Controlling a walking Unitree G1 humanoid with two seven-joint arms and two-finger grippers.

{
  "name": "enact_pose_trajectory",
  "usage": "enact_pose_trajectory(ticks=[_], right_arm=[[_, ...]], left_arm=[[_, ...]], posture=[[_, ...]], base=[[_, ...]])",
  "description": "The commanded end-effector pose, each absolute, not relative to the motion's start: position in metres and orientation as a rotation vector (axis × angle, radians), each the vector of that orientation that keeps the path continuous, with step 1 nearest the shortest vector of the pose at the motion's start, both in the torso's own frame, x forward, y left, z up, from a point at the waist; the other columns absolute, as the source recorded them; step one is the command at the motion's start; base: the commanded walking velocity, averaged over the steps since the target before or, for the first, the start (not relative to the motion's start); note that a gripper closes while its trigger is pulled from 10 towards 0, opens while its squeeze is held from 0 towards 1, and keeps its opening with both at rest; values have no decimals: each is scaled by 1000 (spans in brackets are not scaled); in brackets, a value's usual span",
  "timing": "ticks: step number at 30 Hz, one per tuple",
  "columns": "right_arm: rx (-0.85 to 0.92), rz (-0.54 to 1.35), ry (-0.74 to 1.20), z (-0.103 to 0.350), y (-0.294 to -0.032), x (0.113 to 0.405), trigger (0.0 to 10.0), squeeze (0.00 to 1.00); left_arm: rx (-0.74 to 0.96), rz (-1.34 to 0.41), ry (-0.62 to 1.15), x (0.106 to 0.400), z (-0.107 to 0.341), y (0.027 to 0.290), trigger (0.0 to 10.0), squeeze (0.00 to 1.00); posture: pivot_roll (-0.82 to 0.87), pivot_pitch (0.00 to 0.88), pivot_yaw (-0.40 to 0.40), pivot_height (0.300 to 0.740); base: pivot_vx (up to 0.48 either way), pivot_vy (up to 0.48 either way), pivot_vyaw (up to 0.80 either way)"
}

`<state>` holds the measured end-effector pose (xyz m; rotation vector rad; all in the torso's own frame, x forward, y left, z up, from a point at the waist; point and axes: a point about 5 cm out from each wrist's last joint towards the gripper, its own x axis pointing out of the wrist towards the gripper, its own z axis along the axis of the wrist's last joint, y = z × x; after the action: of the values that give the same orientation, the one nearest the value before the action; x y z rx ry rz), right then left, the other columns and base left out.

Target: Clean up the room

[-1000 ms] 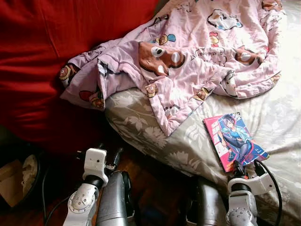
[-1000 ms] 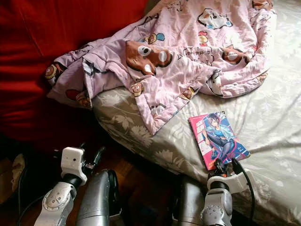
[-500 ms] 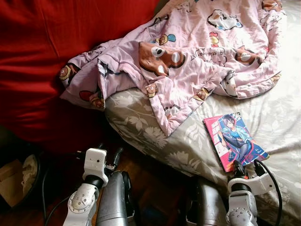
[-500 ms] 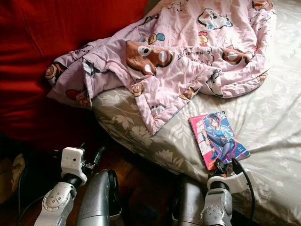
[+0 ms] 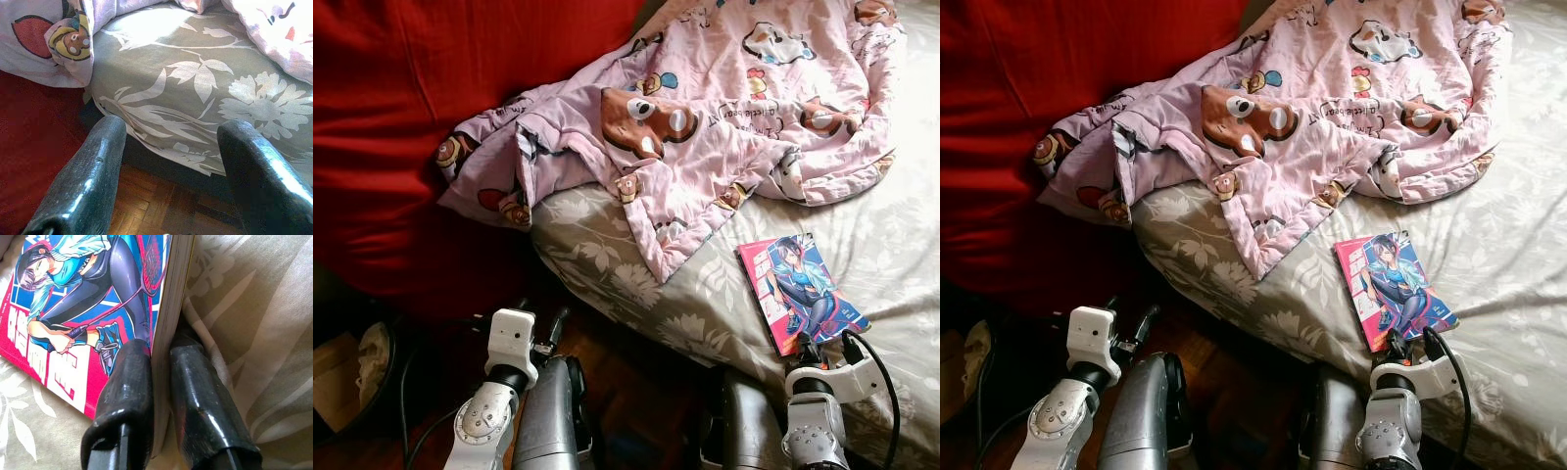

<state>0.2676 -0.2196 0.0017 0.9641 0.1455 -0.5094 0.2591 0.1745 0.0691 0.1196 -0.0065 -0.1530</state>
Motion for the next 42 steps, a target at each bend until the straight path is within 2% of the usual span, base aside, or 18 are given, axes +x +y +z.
enact_pose_trajectory(ticks=[1, 9, 10, 11, 12, 13, 14, 15, 16, 25, 26, 37, 40, 42], right_arm=[[991, -588, 244, -21, -219, 248, 10000, 0], [994, -591, 239, -21, -220, 249, 10000, 0], [997, -588, 236, -20, -220, 250, 10000, 196], [998, -586, 233, -20, -219, 250, 10000, 855], [999, -584, 232, -20, -219, 251, 10000, 855], [998, -584, 232, -19, -219, 251, 10000, 925], [998, -584, 232, -19, -219, 251, 10000, 871], [997, -584, 232, -19, -219, 252, 10000, 282], [996, -584, 232, -19, -219, 252, 10000, 0], [999, -582, 235, -22, -223, 251, 10000, 0], [1001, -581, 233, -21, -223, 251, 0, 0], [940, -565, 158, -9, -227, 258, 0, 0], [795, -515, 39, 18, -233, 272, 0, 0], [788, -507, 11, 26, -234, 275, 0, 0]], left_arm=[[140, -158, 24, 254, 62, 176, 10000, 0], [140, -159, 23, 254, 62, 176, 10000, 0], [140, -159, 23, 254, 62, 176, 10000, 0], [140, -159, 23, 254, 62, 176, 10000, 0], [140, -159, 23, 254, 62, 176, 10000, 0], [141, -158, 23, 254, 63, 176, 10000, 0], [141, -157, 23, 254, 63, 176, 10000, 0], [141, -157, 23, 254, 63, 176, 10000, 0], [141, -157, 23, 254, 62, 176, 10000, 0], [142, -156, 25, 254, 62, 177, 10000, 0], [142, -156, 25, 254, 62, 177, 10000, 0], [146, -155, 25, 254, 62, 178, 10000, 0], [146, -155, 26, 254, 62, 178, 10000, 0], [146, -155, 26, 253, 62, 178, 10000, 0]], posture=[[135, 258, 7, 560], [135, 258, 7, 560], [135, 258, 7, 560], [135, 258, 7, 560], [135, 258, 7, 560], [136, 259, 6, 560], [137, 259, 7, 560], [137, 259, 7, 560], [137, 259, 7, 560], [135, 258, 7, 560], [135, 259, 8, 560], [139, 260, 9, 560], [135, 259, 9, 560], [134, 259, 8, 560]], base=[[0, 0, 0], [0, 0, 0], [0, 0, 0], [0, 0, 0], [0, 0, 0], [0, 0, 0], [0, 0, 0], [0, 0, 0], [0, 0, 0], [0, 0, 0], [0, 0, 0], [0, 0, 0], [0, 0, 0], [0, 0, 0]])
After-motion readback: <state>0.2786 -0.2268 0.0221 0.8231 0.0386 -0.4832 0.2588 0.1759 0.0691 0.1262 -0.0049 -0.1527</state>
